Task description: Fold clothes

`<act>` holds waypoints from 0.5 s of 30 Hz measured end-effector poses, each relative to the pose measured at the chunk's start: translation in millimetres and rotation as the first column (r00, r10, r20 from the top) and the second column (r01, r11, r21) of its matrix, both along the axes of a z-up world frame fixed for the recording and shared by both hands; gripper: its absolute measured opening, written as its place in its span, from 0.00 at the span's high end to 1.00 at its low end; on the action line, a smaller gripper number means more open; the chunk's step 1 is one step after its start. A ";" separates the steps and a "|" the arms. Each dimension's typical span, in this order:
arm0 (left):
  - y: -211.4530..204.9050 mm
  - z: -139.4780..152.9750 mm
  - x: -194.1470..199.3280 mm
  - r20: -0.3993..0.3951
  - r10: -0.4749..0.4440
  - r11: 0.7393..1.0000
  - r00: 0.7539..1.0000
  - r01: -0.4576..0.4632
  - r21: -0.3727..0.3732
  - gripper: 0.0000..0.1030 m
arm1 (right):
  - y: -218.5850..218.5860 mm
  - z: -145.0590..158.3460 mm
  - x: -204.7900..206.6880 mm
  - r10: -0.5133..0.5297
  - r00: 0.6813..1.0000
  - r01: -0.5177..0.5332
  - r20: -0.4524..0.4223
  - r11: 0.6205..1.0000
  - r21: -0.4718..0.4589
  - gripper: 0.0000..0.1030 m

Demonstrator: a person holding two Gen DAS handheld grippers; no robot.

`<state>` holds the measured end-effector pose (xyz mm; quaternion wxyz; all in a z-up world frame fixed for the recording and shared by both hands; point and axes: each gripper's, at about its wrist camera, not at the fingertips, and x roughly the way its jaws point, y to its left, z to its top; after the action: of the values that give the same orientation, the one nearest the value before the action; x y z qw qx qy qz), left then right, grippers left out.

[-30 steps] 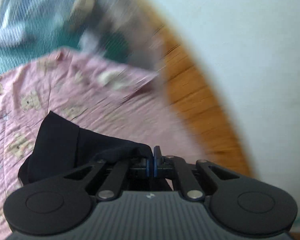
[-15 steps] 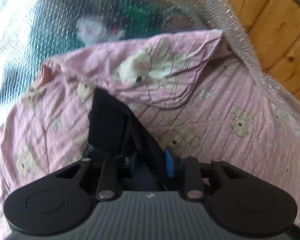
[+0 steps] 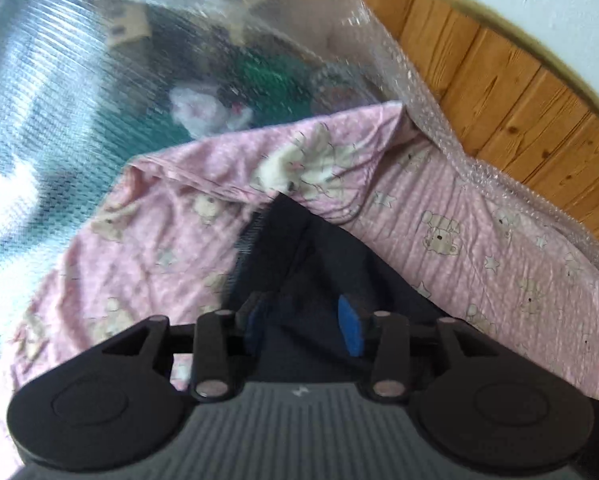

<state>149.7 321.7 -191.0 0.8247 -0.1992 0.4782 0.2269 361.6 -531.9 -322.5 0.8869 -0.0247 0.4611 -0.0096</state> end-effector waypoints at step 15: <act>-48.9 -60.3 -109.2 -0.045 0.084 0.959 0.995 -0.093 -0.268 0.54 | -46.5 -9.9 -116.0 -0.211 0.974 0.225 -0.078 0.899 0.375 0.46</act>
<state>40.4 272.8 -251.3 0.7709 -0.3273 0.5087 0.1995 245.6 -578.4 -332.4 0.8598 0.1997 0.4695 -0.0185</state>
